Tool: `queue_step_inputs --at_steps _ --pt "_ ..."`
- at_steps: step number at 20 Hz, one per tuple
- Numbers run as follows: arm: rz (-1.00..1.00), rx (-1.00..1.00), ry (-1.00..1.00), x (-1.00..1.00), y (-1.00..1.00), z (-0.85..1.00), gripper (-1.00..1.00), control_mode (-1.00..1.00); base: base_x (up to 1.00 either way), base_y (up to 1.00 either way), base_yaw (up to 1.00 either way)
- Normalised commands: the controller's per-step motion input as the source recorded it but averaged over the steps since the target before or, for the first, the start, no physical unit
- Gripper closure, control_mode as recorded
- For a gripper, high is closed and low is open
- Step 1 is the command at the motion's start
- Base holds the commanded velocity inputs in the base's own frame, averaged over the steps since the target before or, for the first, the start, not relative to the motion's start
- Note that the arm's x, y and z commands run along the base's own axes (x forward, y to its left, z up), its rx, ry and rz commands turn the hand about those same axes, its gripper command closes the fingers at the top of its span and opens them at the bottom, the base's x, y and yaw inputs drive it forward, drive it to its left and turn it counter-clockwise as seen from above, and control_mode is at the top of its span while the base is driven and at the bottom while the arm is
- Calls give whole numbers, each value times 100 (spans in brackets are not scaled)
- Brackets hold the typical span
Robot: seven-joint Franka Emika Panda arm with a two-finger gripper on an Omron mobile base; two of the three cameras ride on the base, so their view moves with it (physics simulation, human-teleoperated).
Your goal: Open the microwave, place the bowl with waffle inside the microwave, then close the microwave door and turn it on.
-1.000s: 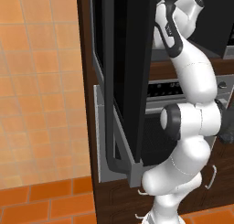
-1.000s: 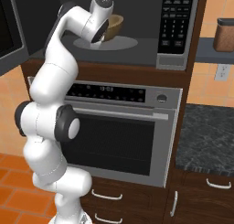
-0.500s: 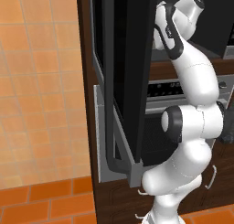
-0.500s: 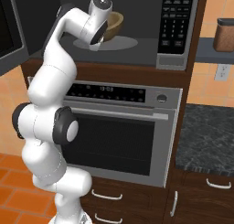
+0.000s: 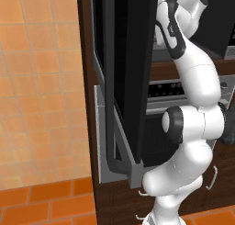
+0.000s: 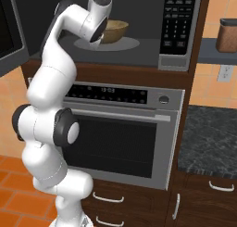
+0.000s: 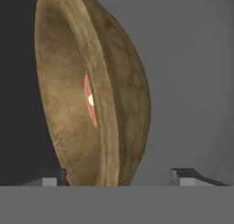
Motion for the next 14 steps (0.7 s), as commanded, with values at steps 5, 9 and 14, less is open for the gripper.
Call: queue_step_inputs --at_steps 5,9,14 --pt "0 2 -10 -43 -6 39 -100 -100 0 0 0" --pt "0 7 -19 -100 -48 -36 -100 -100 0 0 0" --pt "1 4 -25 -100 -35 -18 -100 -100 0 0 0"
